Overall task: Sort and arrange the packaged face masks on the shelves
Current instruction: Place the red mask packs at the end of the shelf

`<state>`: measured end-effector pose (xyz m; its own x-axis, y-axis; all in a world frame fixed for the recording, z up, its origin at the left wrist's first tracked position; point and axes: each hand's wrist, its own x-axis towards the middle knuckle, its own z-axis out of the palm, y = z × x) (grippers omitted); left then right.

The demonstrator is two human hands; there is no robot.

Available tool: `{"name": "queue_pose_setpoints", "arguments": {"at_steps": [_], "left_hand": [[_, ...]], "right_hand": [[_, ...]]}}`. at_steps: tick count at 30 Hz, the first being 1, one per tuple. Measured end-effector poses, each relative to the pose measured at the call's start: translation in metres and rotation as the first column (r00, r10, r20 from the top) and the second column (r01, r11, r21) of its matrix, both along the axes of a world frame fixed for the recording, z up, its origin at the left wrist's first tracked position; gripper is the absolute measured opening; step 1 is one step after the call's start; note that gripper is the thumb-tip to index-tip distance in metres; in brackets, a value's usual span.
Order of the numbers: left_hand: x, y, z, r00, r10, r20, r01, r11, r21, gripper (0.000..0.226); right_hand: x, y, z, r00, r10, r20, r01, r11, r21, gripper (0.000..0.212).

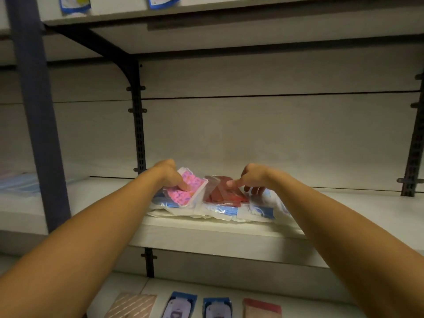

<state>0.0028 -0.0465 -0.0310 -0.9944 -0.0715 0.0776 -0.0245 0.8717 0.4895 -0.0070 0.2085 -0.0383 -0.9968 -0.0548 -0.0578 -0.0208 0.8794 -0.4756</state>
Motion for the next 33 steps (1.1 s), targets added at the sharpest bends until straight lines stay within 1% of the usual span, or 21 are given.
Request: {"name": "queue_pose_setpoints", "arguments": {"at_steps": [3,5,7,10,11,13,15,17,18,19,20,22,23,25,27,30,33], "left_hand": [[0.007,-0.004,-0.001,0.996,0.070,-0.050,-0.059,0.980,0.189,0.049],[0.014,-0.007,-0.001,0.993,0.109,-0.051,-0.084,0.929,0.360,0.052],[0.025,-0.007,-0.001,0.990,0.129,-0.047,-0.090,0.868,0.488,0.039],[0.043,-0.006,-0.003,0.986,0.163,-0.046,-0.102,0.792,0.601,0.018],[0.048,-0.007,-0.003,0.984,0.168,-0.054,-0.096,0.766,0.636,0.017],[0.056,-0.012,-0.004,0.980,0.187,-0.069,-0.088,0.717,0.692,0.019],[0.064,-0.017,-0.005,0.970,0.227,-0.092,-0.089,0.677,0.731,0.017],[0.071,-0.020,-0.006,0.952,0.276,-0.129,-0.097,0.676,0.731,0.010],[0.075,-0.021,-0.007,0.944,0.297,-0.142,-0.105,0.681,0.725,0.006],[0.078,-0.022,-0.007,0.936,0.318,-0.151,-0.115,0.682,0.722,0.004],[0.082,-0.024,-0.008,0.930,0.334,-0.155,-0.126,0.683,0.720,0.003],[0.089,-0.028,-0.009,0.926,0.347,-0.153,-0.142,0.691,0.709,0.005],[0.092,-0.030,-0.010,0.927,0.343,-0.152,-0.139,0.690,0.710,0.007],[0.098,-0.031,-0.012,0.934,0.327,-0.145,-0.127,0.682,0.720,0.019],[0.105,-0.030,-0.014,0.936,0.325,-0.137,-0.131,0.681,0.720,0.021],[0.114,-0.034,-0.017,0.923,0.361,-0.135,-0.141,0.643,0.753,0.024],[0.124,-0.042,-0.018,0.907,0.401,-0.131,-0.161,0.615,0.772,0.033]], "right_hand": [[0.000,-0.007,-0.004,0.999,0.006,0.039,-0.006,1.000,-0.006,0.048],[0.002,-0.010,-0.003,1.000,-0.003,0.031,0.003,1.000,-0.020,0.038],[0.004,-0.012,-0.002,1.000,-0.005,0.031,0.007,0.998,-0.054,0.031],[0.008,-0.014,-0.001,0.999,-0.038,0.006,0.039,0.984,-0.173,0.018],[0.010,-0.015,-0.001,0.998,-0.056,-0.012,0.051,0.972,-0.229,0.015],[0.016,-0.015,0.000,0.994,-0.095,-0.047,0.074,0.938,-0.339,0.019],[0.018,-0.016,-0.001,0.982,-0.156,-0.110,0.099,0.910,-0.403,0.022],[0.015,-0.015,-0.004,0.962,-0.209,-0.178,0.101,0.873,-0.476,0.021],[0.015,-0.017,-0.006,0.952,-0.224,-0.206,0.093,0.859,-0.504,0.018],[0.017,-0.018,-0.006,0.944,-0.234,-0.231,0.090,0.860,-0.503,0.010],[0.019,-0.018,-0.007,0.936,-0.234,-0.261,0.081,0.869,-0.489,0.007],[0.024,-0.019,-0.009,0.926,-0.226,-0.304,0.086,0.907,-0.412,0.024],[0.027,-0.018,-0.010,0.917,-0.220,-0.334,0.092,0.928,-0.361,0.026],[0.032,-0.018,-0.014,0.896,-0.210,-0.390,0.103,0.955,-0.278,0.027],[0.037,-0.018,-0.017,0.874,-0.206,-0.441,0.093,0.960,-0.263,0.025],[0.048,-0.019,-0.013,0.838,-0.215,-0.501,0.031,0.937,-0.349,0.024],[0.059,-0.026,0.000,0.849,-0.235,-0.474,-0.056,0.851,-0.522,0.028]]}}
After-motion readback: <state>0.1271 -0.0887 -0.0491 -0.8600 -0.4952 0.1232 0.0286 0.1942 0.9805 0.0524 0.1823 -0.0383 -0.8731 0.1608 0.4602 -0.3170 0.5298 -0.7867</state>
